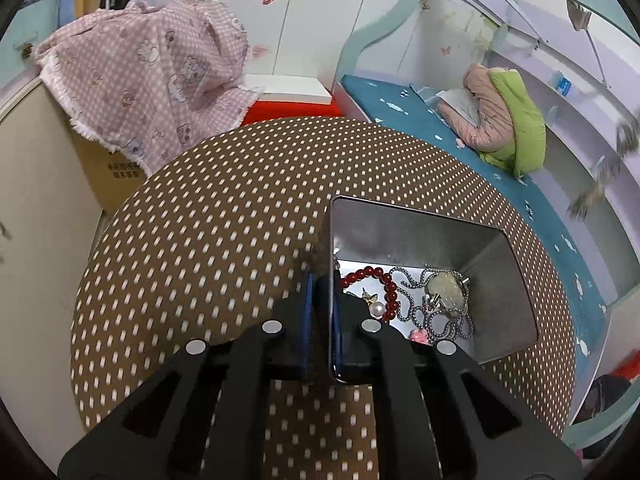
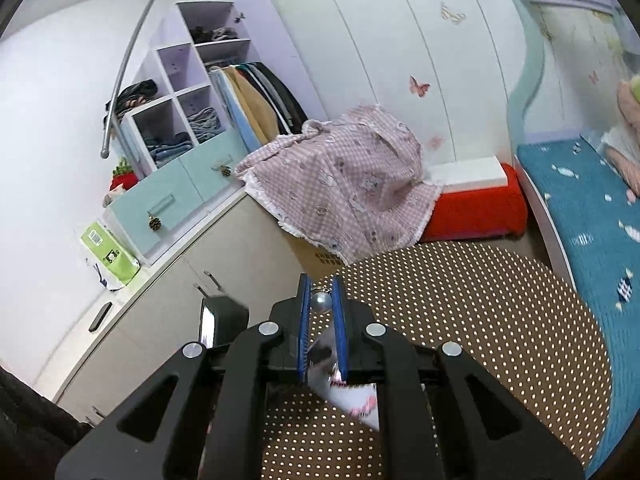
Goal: Organize jewelry
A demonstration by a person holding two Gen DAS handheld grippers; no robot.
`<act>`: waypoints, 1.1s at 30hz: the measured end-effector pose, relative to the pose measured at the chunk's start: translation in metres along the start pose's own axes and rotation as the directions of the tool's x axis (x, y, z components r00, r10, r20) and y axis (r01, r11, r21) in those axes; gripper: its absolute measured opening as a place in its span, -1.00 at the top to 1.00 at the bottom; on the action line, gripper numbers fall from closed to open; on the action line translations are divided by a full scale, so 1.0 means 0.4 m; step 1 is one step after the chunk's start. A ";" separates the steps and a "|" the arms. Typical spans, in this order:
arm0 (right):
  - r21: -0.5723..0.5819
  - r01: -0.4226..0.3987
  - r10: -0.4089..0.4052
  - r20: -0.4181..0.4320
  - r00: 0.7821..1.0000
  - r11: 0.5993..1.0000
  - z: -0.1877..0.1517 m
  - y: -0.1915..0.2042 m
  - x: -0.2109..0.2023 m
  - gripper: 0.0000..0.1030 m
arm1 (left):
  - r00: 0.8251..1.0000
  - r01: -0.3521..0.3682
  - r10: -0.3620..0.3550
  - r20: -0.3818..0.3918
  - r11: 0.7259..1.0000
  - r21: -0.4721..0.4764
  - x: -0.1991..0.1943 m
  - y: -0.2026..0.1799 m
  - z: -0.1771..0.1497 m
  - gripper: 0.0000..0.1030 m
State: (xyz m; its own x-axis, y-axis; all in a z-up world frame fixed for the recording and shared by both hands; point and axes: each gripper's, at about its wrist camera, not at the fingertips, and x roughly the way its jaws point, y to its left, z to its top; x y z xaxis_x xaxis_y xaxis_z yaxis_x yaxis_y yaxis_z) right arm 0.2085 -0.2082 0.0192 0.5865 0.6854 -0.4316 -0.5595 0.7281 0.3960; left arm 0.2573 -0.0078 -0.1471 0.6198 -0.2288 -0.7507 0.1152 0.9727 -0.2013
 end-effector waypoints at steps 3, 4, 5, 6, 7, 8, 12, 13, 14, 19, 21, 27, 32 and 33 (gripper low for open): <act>-0.010 -0.009 0.008 -0.002 1.000 1.000 -0.002 0.019 -0.002 0.82 | 1.000 0.001 -0.001 -0.003 1.000 -0.011 -0.035 -0.006 -0.043 0.85; -0.010 -0.011 0.011 -0.003 1.000 1.000 -0.005 0.024 -0.001 0.82 | 1.000 0.002 -0.002 -0.004 1.000 -0.015 -0.043 -0.008 -0.053 0.85; -0.010 -0.013 0.013 -0.007 1.000 1.000 -0.014 0.029 0.000 0.82 | 1.000 0.003 -0.004 -0.004 1.000 -0.020 -0.053 -0.011 -0.065 0.85; -0.009 -0.014 0.014 -0.011 1.000 1.000 -0.019 0.031 -0.002 0.82 | 1.000 0.003 -0.003 -0.003 1.000 -0.029 -0.065 -0.012 -0.080 0.85; -0.003 -0.016 0.016 -0.019 1.000 1.000 -0.030 0.033 0.001 0.82 | 1.000 0.001 -0.001 -0.002 0.999 -0.033 -0.072 -0.014 -0.088 0.85; 0.003 -0.018 0.018 -0.028 0.999 1.000 -0.041 0.033 0.005 0.82 | 1.000 -0.001 0.001 -0.001 0.999 -0.038 -0.083 -0.016 -0.100 0.85; 0.024 -0.021 0.022 -0.078 0.997 1.000 -0.089 0.039 0.025 0.82 | 1.000 -0.008 0.008 0.005 0.999 -0.041 -0.111 -0.018 -0.134 0.85; 0.032 -0.021 0.024 -0.095 0.995 0.999 -0.107 0.039 0.032 0.82 | 1.000 -0.008 0.009 0.005 0.999 -0.040 -0.114 -0.019 -0.139 0.85; 0.036 -0.021 0.025 -0.103 0.994 0.999 -0.115 0.040 0.031 0.82 | 1.000 -0.010 0.010 0.005 0.999 -0.039 -0.118 -0.019 -0.143 0.85; 0.062 0.018 -0.006 -0.188 0.982 0.998 -0.192 0.029 0.065 0.81 | 1.000 -0.014 0.014 0.004 0.999 -0.037 -0.125 -0.018 -0.148 0.85; 0.059 0.053 -0.039 -0.221 0.975 0.997 -0.216 0.022 0.078 0.74 | 1.000 -0.015 0.015 0.004 0.999 -0.034 -0.124 -0.016 -0.146 0.85; 0.105 0.198 -0.177 -0.188 0.966 0.974 -0.242 -0.012 0.060 -0.68 | 1.000 -0.026 0.026 0.009 0.999 -0.024 -0.133 -0.020 -0.142 0.80; 0.109 0.321 -0.305 -0.136 0.942 0.941 -0.229 0.002 0.007 -0.85 | 0.986 -0.118 0.117 0.116 0.993 0.006 -0.209 -0.033 -0.121 -0.80; 0.116 0.347 -0.334 -0.122 0.935 0.931 -0.225 0.008 -0.009 -0.85 | 0.983 -0.121 0.119 0.139 0.993 0.010 -0.227 -0.034 -0.116 -0.80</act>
State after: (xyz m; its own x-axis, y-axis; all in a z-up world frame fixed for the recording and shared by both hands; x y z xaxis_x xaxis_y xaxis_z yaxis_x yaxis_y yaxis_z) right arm 0.1520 -0.2093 -0.0510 0.6632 0.3965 -0.6348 -0.2490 0.9167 0.3125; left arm 0.1635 -0.0022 -0.1055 0.7310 -0.1043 -0.6744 0.0472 0.9936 -0.1025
